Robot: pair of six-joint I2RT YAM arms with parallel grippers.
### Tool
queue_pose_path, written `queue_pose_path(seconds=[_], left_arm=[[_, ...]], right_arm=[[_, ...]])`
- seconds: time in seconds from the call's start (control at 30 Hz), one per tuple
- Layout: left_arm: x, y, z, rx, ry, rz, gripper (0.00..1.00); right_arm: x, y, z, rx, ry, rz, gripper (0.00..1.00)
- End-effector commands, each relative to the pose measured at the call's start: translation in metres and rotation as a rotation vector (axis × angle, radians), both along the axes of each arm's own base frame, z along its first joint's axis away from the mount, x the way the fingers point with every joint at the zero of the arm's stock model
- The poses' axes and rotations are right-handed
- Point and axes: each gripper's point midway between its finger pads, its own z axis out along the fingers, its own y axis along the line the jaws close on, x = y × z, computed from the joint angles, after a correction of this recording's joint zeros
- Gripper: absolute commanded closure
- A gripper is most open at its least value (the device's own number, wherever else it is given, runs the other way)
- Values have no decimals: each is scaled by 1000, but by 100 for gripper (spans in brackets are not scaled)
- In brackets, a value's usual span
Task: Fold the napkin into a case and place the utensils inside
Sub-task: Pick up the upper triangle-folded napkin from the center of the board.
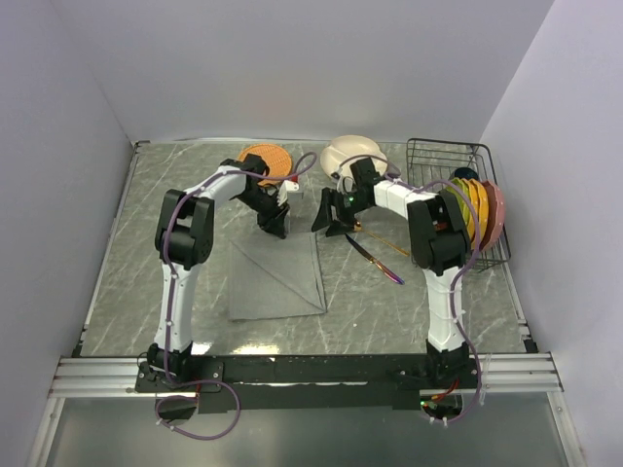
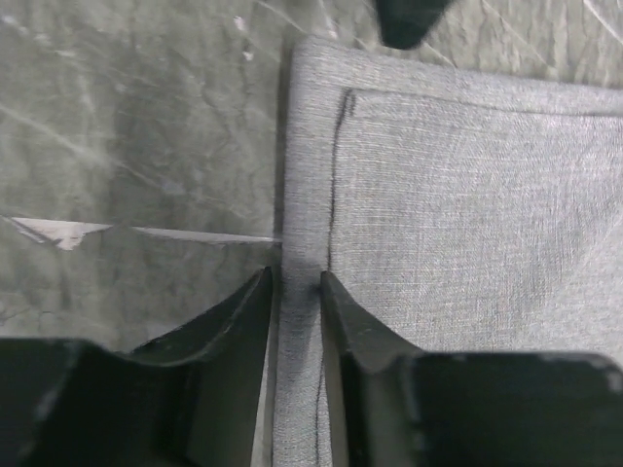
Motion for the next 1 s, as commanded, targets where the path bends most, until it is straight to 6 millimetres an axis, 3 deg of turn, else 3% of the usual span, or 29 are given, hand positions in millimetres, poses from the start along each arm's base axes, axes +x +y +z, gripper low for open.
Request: queue_pose_path(seconds=[0.0,0.3,0.57,0.77,0.97], left_arm=[[-18,3,-3,17,-28,-85,71],[-15,3,12,-6,-159,-97,92],[-17,2,22,-29,-210,-97,96],[-20,3,30,-50,-275,-123,98],[-19,-2,38,-82,-301,-126,99]], right_arm=[[22,11,18,41,-67,-4,27],[27,15,3,37,-52,28,18],[20,25,-4,52,-62,107,17],[7,30,-13,57,-61,178,10],[-10,40,-11,84,-82,271,14]])
